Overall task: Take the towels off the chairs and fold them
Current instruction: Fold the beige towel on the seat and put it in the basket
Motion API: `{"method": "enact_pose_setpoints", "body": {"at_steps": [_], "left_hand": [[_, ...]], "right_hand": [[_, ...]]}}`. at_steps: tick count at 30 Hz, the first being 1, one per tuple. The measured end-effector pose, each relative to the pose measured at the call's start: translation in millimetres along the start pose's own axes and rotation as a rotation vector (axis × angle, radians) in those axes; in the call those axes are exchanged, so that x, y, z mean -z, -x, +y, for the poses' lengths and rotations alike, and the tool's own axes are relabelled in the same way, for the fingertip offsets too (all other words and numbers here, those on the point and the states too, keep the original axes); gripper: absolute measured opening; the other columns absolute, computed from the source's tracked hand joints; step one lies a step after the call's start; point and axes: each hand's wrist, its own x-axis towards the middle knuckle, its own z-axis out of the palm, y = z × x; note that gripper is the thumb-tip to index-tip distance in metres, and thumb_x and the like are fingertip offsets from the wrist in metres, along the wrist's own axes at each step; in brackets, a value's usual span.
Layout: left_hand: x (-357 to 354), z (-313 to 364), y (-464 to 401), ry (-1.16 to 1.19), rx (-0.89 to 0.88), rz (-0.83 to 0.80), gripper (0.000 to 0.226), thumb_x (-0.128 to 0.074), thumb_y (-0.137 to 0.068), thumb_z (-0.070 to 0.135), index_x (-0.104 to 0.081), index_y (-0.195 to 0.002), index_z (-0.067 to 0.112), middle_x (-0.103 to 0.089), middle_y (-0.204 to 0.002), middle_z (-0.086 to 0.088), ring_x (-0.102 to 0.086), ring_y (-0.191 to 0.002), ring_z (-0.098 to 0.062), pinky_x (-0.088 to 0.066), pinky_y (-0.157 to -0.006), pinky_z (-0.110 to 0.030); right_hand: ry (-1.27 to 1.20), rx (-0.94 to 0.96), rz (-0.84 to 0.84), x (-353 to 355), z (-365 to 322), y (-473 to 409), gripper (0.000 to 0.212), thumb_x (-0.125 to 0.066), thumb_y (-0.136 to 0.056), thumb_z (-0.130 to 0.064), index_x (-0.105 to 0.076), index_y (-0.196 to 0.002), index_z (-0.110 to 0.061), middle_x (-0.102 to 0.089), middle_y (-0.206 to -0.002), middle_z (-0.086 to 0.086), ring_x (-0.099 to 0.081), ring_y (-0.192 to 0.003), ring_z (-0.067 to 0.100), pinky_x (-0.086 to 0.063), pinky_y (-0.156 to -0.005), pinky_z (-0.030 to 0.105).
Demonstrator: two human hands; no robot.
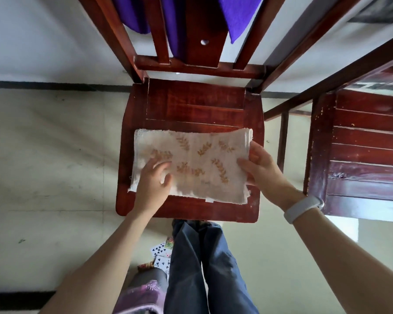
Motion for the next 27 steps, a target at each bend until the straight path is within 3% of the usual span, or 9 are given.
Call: {"method": "enact_pose_setpoints", "body": {"at_steps": [2, 4, 7, 10, 12, 14, 16, 19, 27], "left_hand": [[14, 10, 8, 0.471, 0.346, 0.042, 0.023, -0.057, -0.089, 0.01, -0.062, -0.11, 0.012, -0.062, -0.115, -0.006, -0.058, -0.105, -0.015, -0.046, -0.085, -0.018], [25, 15, 12, 0.917, 0.607, 0.016, 0.023, -0.052, -0.091, 0.014, -0.06, -0.113, 0.011, -0.065, -0.104, -0.006, -0.062, -0.093, -0.016, -0.048, -0.084, -0.025], [35, 5, 15, 1.246, 0.692, -0.099, 0.039, -0.033, -0.097, 0.041, -0.059, -0.115, 0.018, -0.065, -0.111, -0.006, -0.061, -0.105, -0.022, -0.041, -0.1, -0.042], [36, -8, 17, 1.323, 0.682, -0.043, 0.052, -0.027, -0.093, 0.055, -0.049, -0.129, 0.024, -0.058, -0.128, -0.003, -0.054, -0.118, -0.02, -0.04, -0.101, -0.04], [36, -16, 18, 1.164, 0.741, 0.07, 0.054, -0.044, -0.087, 0.054, -0.046, -0.131, 0.023, -0.057, -0.126, 0.0, -0.053, -0.116, -0.019, -0.044, -0.098, -0.039], [34, -22, 18, 0.828, 0.727, 0.148, 0.048, -0.057, -0.085, 0.045, -0.051, -0.123, 0.016, -0.058, -0.105, 0.006, -0.054, -0.102, -0.014, -0.048, -0.091, -0.036], [32, -25, 17, 0.567, 0.675, 0.241, 0.035, -0.058, -0.087, 0.034, -0.055, -0.113, 0.011, -0.055, -0.093, 0.007, -0.051, -0.091, -0.011, -0.045, -0.081, -0.028], [30, -28, 17, 0.407, 0.611, 0.317, 0.03, -0.051, -0.091, 0.028, -0.06, -0.113, 0.009, -0.063, -0.102, -0.002, -0.054, -0.092, -0.013, -0.038, -0.077, -0.023], [22, -41, 15, 0.164, 0.574, 0.282, 0.029, -0.041, -0.096, 0.023, -0.062, -0.105, 0.006, -0.066, -0.093, -0.008, -0.059, -0.086, -0.021, -0.033, -0.066, -0.023]], "right_hand": [[0.01, 0.03, -0.098, -27, -18, 5, 0.052, -0.053, -0.089, -0.004, -0.036, -0.135, -0.019, -0.062, -0.11, 0.008, -0.064, -0.103, 0.022, -0.056, -0.082, 0.044], [0.064, 0.079, -0.189, -62, -29, 5, 0.057, -0.054, -0.089, -0.003, -0.031, -0.138, -0.02, -0.061, -0.108, 0.011, -0.064, -0.102, 0.026, -0.055, -0.083, 0.047], [0.24, 0.077, -0.296, -115, -32, -3, 0.065, -0.057, -0.088, -0.009, -0.024, -0.141, -0.025, -0.055, -0.103, 0.014, -0.062, -0.101, 0.029, -0.055, -0.084, 0.046], [0.553, 0.089, -0.242, -140, -26, -20, 0.049, -0.051, -0.093, -0.016, -0.034, -0.139, -0.02, -0.055, -0.092, 0.002, -0.063, -0.079, 0.02, -0.058, -0.074, 0.031], [0.833, 0.26, -0.056, -141, -21, -37, 0.034, -0.042, -0.095, -0.013, -0.049, -0.128, -0.014, -0.059, -0.102, 0.002, -0.059, -0.066, 0.014, -0.053, -0.061, 0.021], [1.017, 0.43, 0.098, -138, -19, -53, 0.033, -0.037, -0.094, -0.011, -0.056, -0.121, -0.012, -0.057, -0.12, 0.007, -0.059, -0.092, 0.021, -0.049, -0.08, 0.026], [1.169, 0.481, 0.112, -137, -21, -69, 0.035, -0.036, -0.095, -0.014, -0.051, -0.126, -0.014, -0.048, -0.133, 0.006, -0.042, -0.12, 0.025, -0.036, -0.099, 0.036], [1.411, 0.397, -0.006, -137, -20, -89, 0.042, -0.035, -0.097, -0.026, -0.037, -0.138, -0.017, -0.039, -0.143, 0.004, -0.029, -0.133, 0.025, -0.025, -0.107, 0.045], [1.469, 0.536, 0.203, -125, -5, -99, 0.034, -0.036, -0.096, -0.031, -0.051, -0.117, -0.01, -0.053, -0.121, 0.012, -0.046, -0.114, 0.031, -0.033, -0.095, 0.045]]}}
